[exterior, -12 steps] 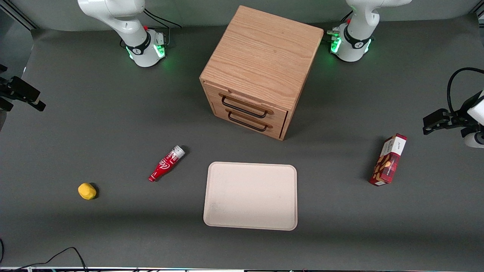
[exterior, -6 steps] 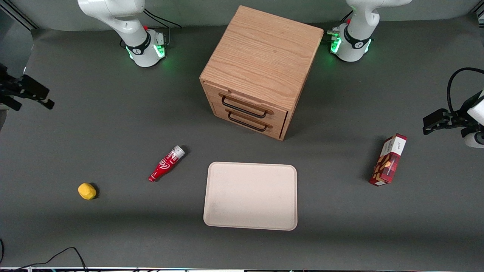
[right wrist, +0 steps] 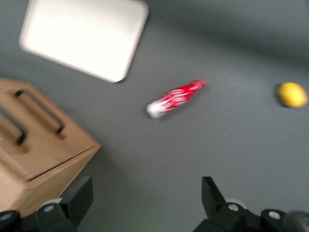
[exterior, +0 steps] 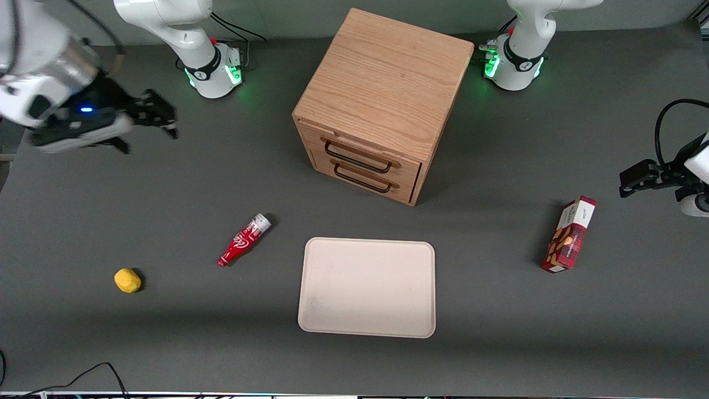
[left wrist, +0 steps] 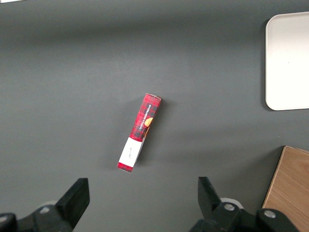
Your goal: Open upper drawer
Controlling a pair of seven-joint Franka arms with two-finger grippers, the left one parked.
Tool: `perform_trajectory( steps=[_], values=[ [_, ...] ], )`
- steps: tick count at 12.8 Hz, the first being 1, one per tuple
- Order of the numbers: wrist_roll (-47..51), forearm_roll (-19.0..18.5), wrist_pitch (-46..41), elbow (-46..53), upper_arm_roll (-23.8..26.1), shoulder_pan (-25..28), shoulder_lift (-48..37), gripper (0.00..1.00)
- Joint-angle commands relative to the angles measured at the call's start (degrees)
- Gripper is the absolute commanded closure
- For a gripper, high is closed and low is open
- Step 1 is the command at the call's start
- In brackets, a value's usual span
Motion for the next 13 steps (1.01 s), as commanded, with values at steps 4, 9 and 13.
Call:
perform_trajectory(
  steps=[4,9,13],
  values=[
    [-2.27,8.00,7.13,1.21,9.38,-0.30,9.76,0.00],
    [-11.21,18.19,12.68,0.95,10.10,-0.30,18.91,0.00],
    [-13.96,21.98,16.36,0.42,11.23,0.40,22.88,0.00]
  ],
)
